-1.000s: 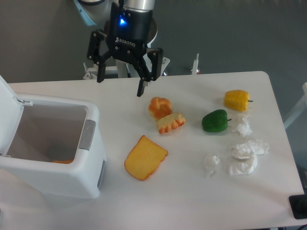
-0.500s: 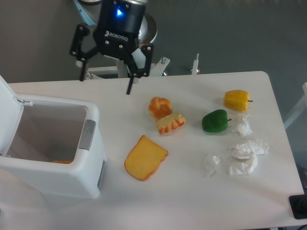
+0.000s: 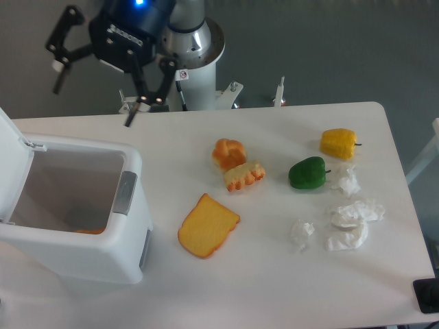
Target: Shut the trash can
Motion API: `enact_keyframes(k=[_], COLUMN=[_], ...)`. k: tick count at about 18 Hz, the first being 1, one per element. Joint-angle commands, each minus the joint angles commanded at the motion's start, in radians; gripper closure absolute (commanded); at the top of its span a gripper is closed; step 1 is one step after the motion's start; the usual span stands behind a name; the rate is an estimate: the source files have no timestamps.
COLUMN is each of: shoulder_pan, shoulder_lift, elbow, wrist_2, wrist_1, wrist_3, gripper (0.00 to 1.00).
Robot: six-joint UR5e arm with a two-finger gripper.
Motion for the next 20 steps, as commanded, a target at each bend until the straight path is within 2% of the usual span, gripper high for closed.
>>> enact_keyframes(k=[3, 10, 20], shoulder_pan=[-0.028, -0.092, -0.114], shoulder_lift=[-0.002, 0.002, 0.014], elbow=[0.015, 0.008, 0.005], wrist_2=[-0.003, -0.015, -0.1], wrist_1=[0.003, 0.006, 0.006], wrist_3=[-0.034, -0.037, -0.083], gripper=[0.0, 0.0, 0.0])
